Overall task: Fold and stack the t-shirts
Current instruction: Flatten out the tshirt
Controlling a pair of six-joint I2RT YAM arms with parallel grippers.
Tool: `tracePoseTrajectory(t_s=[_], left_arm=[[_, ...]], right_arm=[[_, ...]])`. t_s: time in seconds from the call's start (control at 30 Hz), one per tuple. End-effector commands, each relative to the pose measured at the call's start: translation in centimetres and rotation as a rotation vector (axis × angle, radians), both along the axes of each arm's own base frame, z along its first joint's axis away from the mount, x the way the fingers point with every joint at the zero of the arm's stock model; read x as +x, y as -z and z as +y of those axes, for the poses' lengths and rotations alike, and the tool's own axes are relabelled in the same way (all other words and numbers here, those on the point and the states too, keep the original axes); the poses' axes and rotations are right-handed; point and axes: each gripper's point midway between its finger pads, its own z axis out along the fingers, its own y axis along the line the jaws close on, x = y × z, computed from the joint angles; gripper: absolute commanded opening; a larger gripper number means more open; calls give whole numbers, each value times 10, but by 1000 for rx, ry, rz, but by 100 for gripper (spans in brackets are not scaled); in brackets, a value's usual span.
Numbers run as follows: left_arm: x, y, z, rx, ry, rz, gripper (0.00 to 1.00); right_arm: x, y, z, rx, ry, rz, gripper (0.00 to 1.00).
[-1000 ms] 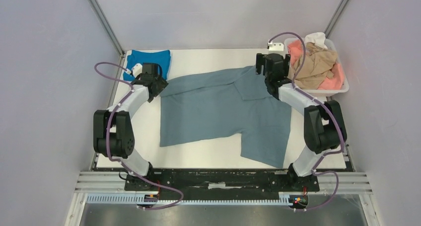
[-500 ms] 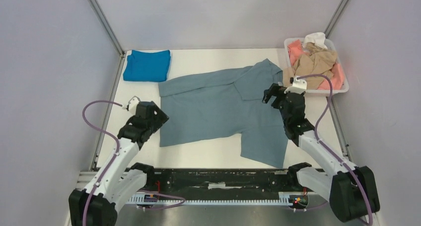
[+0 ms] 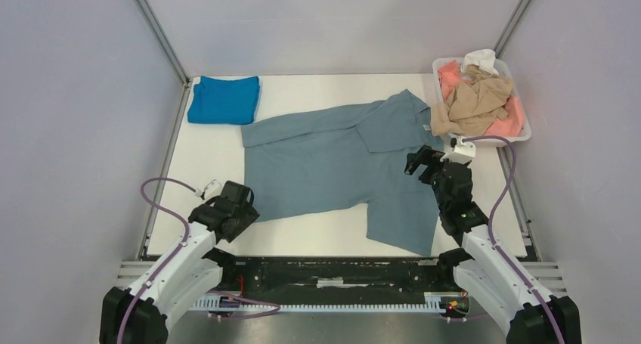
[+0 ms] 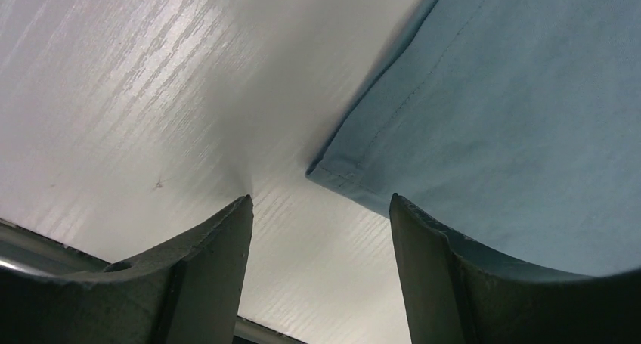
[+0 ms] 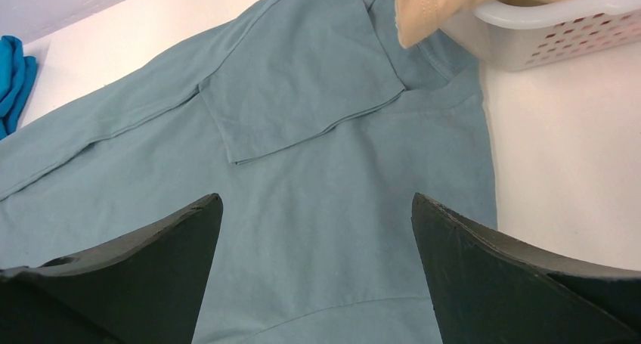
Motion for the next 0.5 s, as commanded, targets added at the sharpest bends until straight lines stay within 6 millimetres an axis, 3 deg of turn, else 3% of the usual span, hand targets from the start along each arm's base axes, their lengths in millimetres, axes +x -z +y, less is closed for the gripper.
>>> tracePoseTrajectory(t_s=[0.0, 0.23, 0.47], left_arm=[[12, -2, -9, -49, -36, -37, 71], [30, 19, -21, -67, -27, -13, 66], [43, 29, -31, -59, 9, 45, 23]], right_arm=[[0, 1, -8, -13, 41, 5, 98], [-3, -3, -19, -33, 93, -6, 98], [-5, -5, -24, -38, 120, -19, 98]])
